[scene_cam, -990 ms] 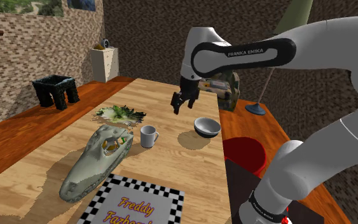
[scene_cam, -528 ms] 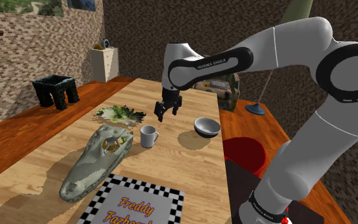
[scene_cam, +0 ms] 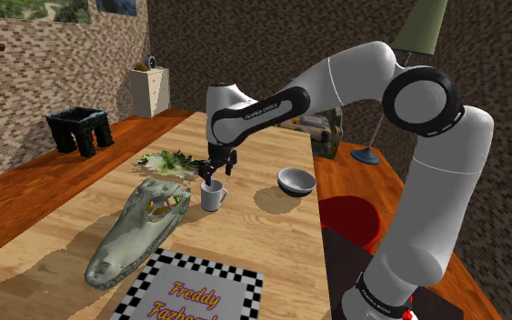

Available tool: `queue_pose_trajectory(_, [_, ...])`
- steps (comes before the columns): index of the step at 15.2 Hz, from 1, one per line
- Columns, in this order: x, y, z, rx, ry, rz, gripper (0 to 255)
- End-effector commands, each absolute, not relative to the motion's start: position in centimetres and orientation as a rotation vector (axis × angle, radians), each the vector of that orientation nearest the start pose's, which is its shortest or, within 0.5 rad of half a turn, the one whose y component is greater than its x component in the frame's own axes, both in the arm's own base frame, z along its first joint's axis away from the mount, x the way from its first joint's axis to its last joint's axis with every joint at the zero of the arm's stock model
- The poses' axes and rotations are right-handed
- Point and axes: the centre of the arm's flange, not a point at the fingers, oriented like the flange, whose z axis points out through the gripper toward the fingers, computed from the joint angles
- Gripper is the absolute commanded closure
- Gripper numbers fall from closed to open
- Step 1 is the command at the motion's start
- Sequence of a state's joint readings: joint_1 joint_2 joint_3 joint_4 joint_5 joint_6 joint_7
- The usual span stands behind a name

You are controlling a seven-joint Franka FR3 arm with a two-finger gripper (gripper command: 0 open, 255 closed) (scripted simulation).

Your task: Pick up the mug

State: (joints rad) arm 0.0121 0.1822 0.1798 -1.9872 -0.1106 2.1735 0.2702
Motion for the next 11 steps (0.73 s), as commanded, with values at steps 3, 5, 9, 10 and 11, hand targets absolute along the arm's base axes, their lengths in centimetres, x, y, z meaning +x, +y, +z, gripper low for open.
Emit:
queue_pose_trajectory(3, [61.5, 12.0, 33.7, -3.204, 0.012, -0.010, 0])
queue_pose_trajectory(5, [63.2, 12.6, 31.9, -3.207, 0.002, 0.001, 0])
queue_pose_trajectory(9, [63.2, 12.6, 29.7, -3.207, 0.002, 0.001, 0])
queue_pose_trajectory(10, [63.2, 12.6, 29.2, -3.207, 0.002, 0.001, 0])
queue_pose_trajectory(11, [63.2, 12.6, 28.7, -3.207, 0.002, 0.001, 0])
